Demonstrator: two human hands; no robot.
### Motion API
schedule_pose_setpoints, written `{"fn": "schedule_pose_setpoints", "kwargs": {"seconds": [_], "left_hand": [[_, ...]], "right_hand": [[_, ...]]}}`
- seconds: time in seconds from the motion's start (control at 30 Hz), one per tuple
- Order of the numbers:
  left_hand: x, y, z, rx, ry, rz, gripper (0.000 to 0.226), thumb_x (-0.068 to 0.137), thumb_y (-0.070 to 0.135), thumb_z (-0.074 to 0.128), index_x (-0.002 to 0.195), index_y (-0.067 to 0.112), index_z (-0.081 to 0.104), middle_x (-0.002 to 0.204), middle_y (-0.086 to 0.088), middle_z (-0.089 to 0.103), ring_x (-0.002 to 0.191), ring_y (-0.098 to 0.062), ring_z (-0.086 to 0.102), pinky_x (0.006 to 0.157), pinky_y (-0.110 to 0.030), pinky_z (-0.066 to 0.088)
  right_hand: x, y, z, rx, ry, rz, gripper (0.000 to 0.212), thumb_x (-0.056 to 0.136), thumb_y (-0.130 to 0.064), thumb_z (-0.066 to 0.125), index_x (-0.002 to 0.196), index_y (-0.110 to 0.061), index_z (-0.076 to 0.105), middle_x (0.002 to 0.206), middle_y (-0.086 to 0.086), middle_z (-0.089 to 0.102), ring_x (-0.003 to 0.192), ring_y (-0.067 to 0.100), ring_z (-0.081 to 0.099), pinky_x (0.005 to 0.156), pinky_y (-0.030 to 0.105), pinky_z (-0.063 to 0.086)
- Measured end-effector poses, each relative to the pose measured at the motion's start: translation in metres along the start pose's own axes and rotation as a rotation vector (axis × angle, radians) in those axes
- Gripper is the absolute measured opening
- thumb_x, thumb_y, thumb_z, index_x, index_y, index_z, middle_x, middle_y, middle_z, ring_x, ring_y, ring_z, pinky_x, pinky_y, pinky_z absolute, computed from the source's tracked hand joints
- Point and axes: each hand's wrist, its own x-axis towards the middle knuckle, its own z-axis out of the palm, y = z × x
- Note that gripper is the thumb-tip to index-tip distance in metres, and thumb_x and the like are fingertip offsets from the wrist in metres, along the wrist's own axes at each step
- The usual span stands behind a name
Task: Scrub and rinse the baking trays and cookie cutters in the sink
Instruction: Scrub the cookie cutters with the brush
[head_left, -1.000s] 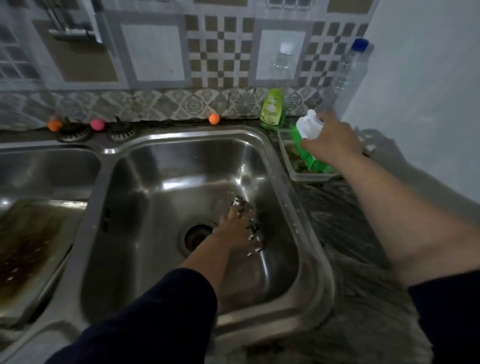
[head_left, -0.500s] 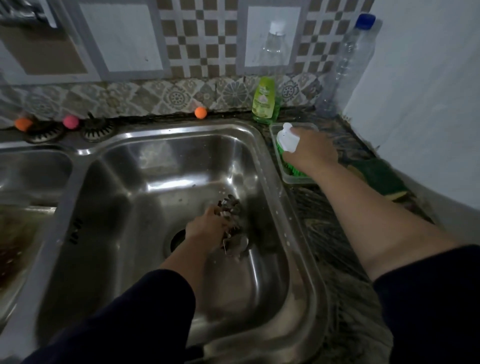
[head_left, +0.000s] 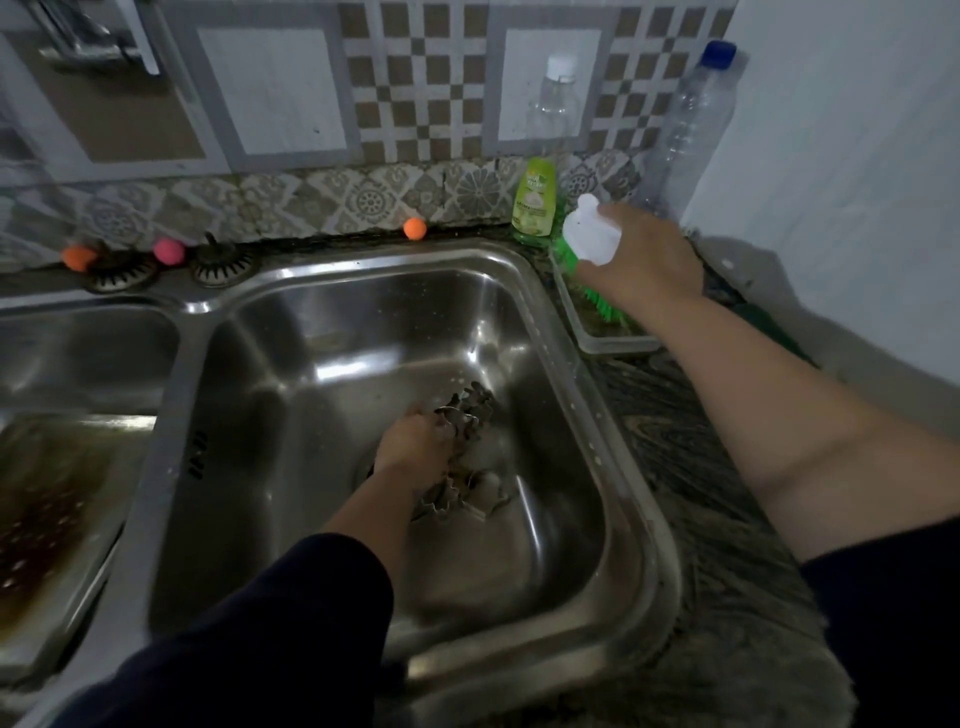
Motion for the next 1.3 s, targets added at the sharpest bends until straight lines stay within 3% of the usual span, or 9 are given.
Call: {"fn": "schedule_pose_setpoints", "kwargs": {"seconds": [0.17, 0.27, 0.43, 0.57, 0.77, 0.93, 1.07, 1.17, 1.3], "left_hand": [[-0.015, 0.002, -0.028, -0.34, 0.119, -0.018, 0.056, 0.101, 0.05, 0.03, 0.11, 0.009, 0.067, 0.117, -0.015, 0.058, 0.108, -0.029, 0.058, 0.097, -0.035, 0.045], [-0.026, 0.004, -0.053, -0.686, 0.202, -0.029, 0.052, 0.094, 0.059, 0.038, 0.098, 0.016, 0.068, 0.094, -0.004, 0.067, 0.092, -0.021, 0.065, 0.088, -0.039, 0.053], [-0.031, -0.004, -0.092, -1.429, -0.077, -0.211, 0.051, 0.095, 0.051, 0.047, 0.12, 0.008, 0.06, 0.106, -0.01, 0.068, 0.083, -0.02, 0.067, 0.064, -0.032, 0.054], [-0.036, -0.017, -0.111, -1.674, -0.178, -0.123, 0.052, 0.101, 0.04, 0.036, 0.084, 0.004, 0.068, 0.07, -0.01, 0.072, 0.057, -0.018, 0.07, 0.062, -0.033, 0.052], [-0.041, -0.031, -0.108, -1.686, -0.054, -0.156, 0.036, 0.101, 0.033, 0.044, 0.118, 0.007, 0.062, 0.104, -0.013, 0.069, 0.091, -0.02, 0.068, 0.073, -0.029, 0.057], [-0.031, -0.044, -0.115, -1.64, 0.076, -0.227, 0.038, 0.095, 0.042, 0.053, 0.109, 0.008, 0.065, 0.096, -0.012, 0.071, 0.08, -0.021, 0.069, 0.072, -0.033, 0.056], [-0.036, -0.039, -0.111, -1.645, -0.005, -0.216, 0.063, 0.081, 0.04, 0.07, 0.133, 0.011, 0.049, 0.125, -0.022, 0.06, 0.106, -0.035, 0.065, 0.072, -0.04, 0.058], [-0.033, -0.044, -0.106, -1.548, 0.145, -0.188, 0.068, 0.069, 0.037, 0.082, 0.123, 0.008, 0.055, 0.112, -0.015, 0.066, 0.1, -0.028, 0.067, 0.084, -0.044, 0.057], [-0.032, -0.058, -0.107, -1.083, 0.334, -0.042, 0.035, 0.07, 0.021, 0.084, 0.096, 0.016, 0.061, 0.08, 0.011, 0.064, 0.074, -0.004, 0.06, 0.068, -0.014, 0.049]], "right_hand": [[-0.041, -0.04, 0.005, 0.228, -0.033, -0.092, 0.066, 0.081, -0.034, 0.071, 0.141, -0.029, 0.044, 0.134, 0.002, 0.055, 0.108, 0.022, 0.057, 0.085, 0.035, 0.05], [-0.069, -0.058, 0.021, 0.457, -0.168, -0.052, 0.064, 0.079, -0.027, 0.074, 0.138, -0.028, 0.048, 0.134, 0.001, 0.055, 0.106, 0.016, 0.059, 0.083, 0.031, 0.053], [-0.104, -0.079, 0.049, 0.708, -0.281, -0.035, 0.058, 0.082, -0.025, 0.073, 0.135, -0.029, 0.051, 0.129, -0.01, 0.056, 0.111, 0.005, 0.055, 0.071, 0.012, 0.05], [-0.128, -0.099, 0.066, 0.62, -0.141, -0.222, 0.061, 0.08, -0.022, 0.073, 0.136, -0.028, 0.051, 0.133, -0.016, 0.052, 0.117, -0.001, 0.047, 0.093, 0.019, 0.044], [-0.119, -0.124, 0.077, 0.286, -0.079, -0.249, 0.063, 0.079, -0.031, 0.07, 0.138, -0.033, 0.049, 0.129, -0.003, 0.06, 0.115, 0.017, 0.057, 0.093, 0.031, 0.048], [-0.141, -0.137, 0.085, 0.382, -0.077, -0.266, 0.063, 0.079, -0.032, 0.07, 0.138, -0.03, 0.049, 0.131, -0.005, 0.058, 0.117, 0.016, 0.055, 0.094, 0.028, 0.046], [-0.124, -0.139, 0.078, 0.427, -0.072, -0.121, 0.059, 0.083, -0.031, 0.068, 0.138, -0.03, 0.048, 0.134, -0.003, 0.057, 0.118, 0.019, 0.055, 0.093, 0.03, 0.046], [-0.112, -0.136, 0.067, 0.468, -0.037, -0.104, 0.057, 0.083, -0.032, 0.069, 0.137, -0.029, 0.049, 0.133, -0.003, 0.056, 0.115, 0.018, 0.056, 0.084, 0.029, 0.048], [-0.117, -0.131, 0.061, 0.455, -0.124, -0.25, 0.061, 0.078, -0.034, 0.073, 0.135, -0.035, 0.051, 0.132, -0.008, 0.057, 0.115, 0.013, 0.057, 0.088, 0.032, 0.052]]}}
